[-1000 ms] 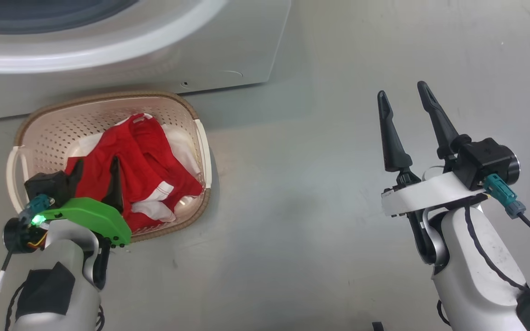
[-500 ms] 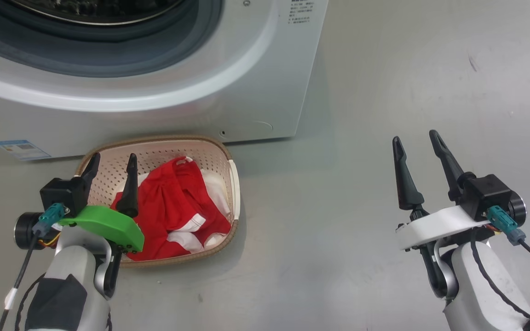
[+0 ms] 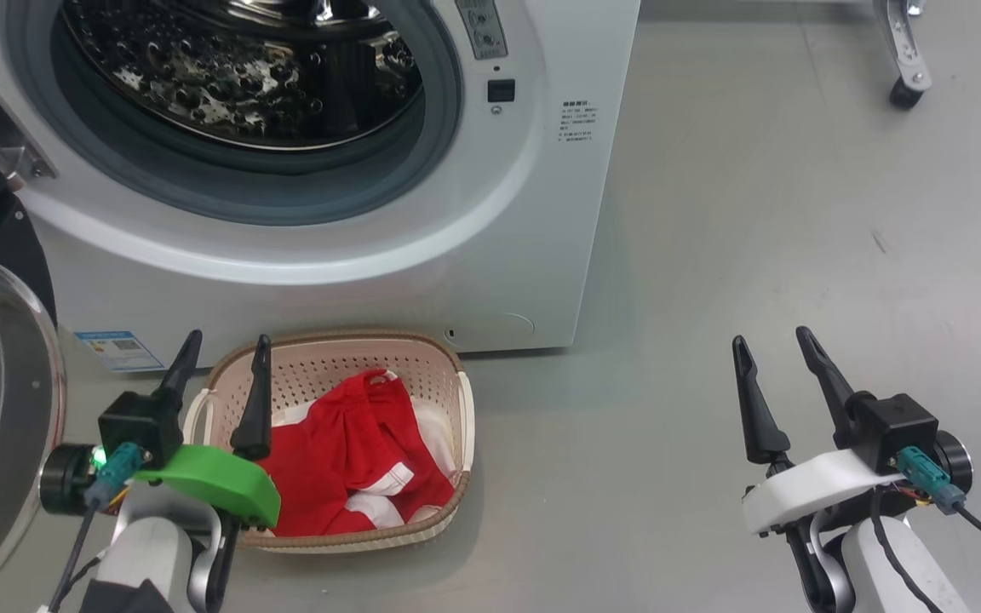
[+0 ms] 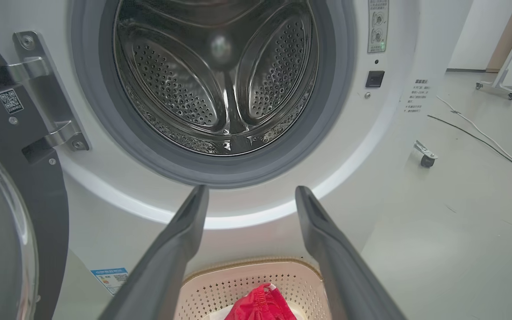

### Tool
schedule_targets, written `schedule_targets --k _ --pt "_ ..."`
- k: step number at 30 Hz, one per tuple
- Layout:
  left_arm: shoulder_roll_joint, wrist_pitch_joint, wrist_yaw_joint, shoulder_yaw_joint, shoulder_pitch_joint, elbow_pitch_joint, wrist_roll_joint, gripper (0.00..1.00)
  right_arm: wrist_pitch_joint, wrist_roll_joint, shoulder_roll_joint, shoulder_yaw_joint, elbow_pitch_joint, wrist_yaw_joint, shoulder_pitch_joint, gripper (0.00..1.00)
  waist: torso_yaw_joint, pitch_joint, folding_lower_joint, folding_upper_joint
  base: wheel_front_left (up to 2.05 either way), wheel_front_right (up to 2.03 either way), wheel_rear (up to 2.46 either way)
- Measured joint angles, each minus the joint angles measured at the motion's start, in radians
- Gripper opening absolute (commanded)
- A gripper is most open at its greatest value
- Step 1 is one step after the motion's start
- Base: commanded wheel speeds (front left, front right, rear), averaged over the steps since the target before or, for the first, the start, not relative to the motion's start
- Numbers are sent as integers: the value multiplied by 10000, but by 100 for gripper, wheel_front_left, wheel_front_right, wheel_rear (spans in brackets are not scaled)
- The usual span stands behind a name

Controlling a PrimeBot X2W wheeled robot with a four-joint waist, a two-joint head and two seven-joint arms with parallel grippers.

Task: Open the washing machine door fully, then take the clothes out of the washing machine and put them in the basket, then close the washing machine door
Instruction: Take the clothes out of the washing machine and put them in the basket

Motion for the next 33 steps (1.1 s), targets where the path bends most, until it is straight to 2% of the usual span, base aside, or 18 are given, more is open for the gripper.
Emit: schedule_targets --k 17,33 --pt "15 19 270 -267 2103 -1296 61 100 0 -81 6 -194 54 71 1000 100 172 -1369 -1 0 0 0 0" --pt "113 487 527 -284 2926 -2439 109 100 0 -105 23 -261 -173 75 1151 100 88 -1457 -1 0 0 0 0"
